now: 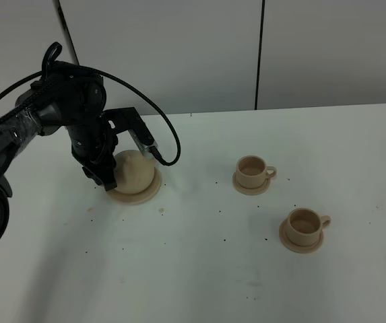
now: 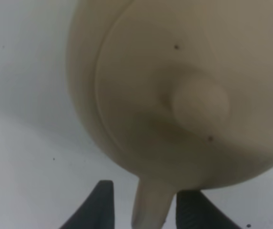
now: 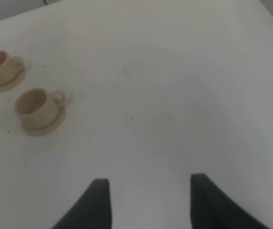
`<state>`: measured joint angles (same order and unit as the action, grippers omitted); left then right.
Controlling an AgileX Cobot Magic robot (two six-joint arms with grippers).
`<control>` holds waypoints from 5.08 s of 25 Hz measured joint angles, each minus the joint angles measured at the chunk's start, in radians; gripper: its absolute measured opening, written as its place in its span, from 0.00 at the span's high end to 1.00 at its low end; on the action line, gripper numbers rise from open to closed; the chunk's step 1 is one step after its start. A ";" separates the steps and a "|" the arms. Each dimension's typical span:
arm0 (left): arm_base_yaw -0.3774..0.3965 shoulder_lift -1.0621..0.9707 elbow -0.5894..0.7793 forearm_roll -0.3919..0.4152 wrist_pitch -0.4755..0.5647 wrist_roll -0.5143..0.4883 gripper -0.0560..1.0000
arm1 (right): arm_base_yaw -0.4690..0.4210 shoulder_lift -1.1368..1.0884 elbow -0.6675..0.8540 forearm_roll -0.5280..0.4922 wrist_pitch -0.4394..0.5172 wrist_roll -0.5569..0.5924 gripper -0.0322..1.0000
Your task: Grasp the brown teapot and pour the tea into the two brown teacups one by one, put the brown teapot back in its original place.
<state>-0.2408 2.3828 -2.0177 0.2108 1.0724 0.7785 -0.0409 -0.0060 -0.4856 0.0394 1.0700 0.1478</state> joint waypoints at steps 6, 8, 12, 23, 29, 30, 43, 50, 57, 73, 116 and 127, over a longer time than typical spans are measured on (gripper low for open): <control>0.000 0.000 0.000 -0.008 0.000 0.006 0.68 | 0.000 0.000 0.000 0.000 0.000 0.000 0.60; 0.000 0.000 0.000 -0.008 0.000 0.009 0.72 | 0.000 0.000 0.000 0.000 0.000 0.000 0.60; 0.000 0.000 0.000 -0.014 0.001 0.022 0.78 | 0.000 0.000 0.000 0.000 0.000 0.000 0.60; 0.000 0.000 0.000 -0.016 0.001 0.029 0.78 | 0.000 0.000 0.000 0.000 0.000 0.000 0.60; 0.000 0.000 0.000 -0.016 0.002 0.030 0.78 | 0.000 0.000 0.000 0.000 0.000 0.000 0.60; 0.000 0.000 0.000 -0.016 0.002 0.030 0.78 | 0.000 0.000 0.000 0.000 0.000 0.000 0.60; 0.000 0.000 0.000 -0.045 -0.014 0.032 0.78 | 0.000 0.000 0.000 0.000 0.000 0.000 0.60; 0.000 0.000 0.000 -0.050 -0.013 0.032 0.78 | 0.000 0.000 0.000 0.000 0.000 0.000 0.60; 0.010 -0.008 0.000 -0.076 0.012 0.031 0.78 | 0.000 0.000 0.000 0.000 0.000 0.000 0.60; 0.020 -0.011 0.000 -0.083 0.031 0.031 0.78 | 0.000 0.000 0.000 0.000 0.000 0.000 0.60; 0.069 -0.075 0.000 -0.292 0.007 0.161 0.79 | 0.000 0.000 0.000 0.000 0.000 0.000 0.60; 0.065 -0.076 0.000 -0.370 -0.018 0.229 0.79 | 0.000 0.000 0.000 0.000 0.000 0.000 0.60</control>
<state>-0.1760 2.3066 -2.0177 -0.1587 1.0547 1.0074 -0.0409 -0.0060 -0.4856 0.0394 1.0700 0.1478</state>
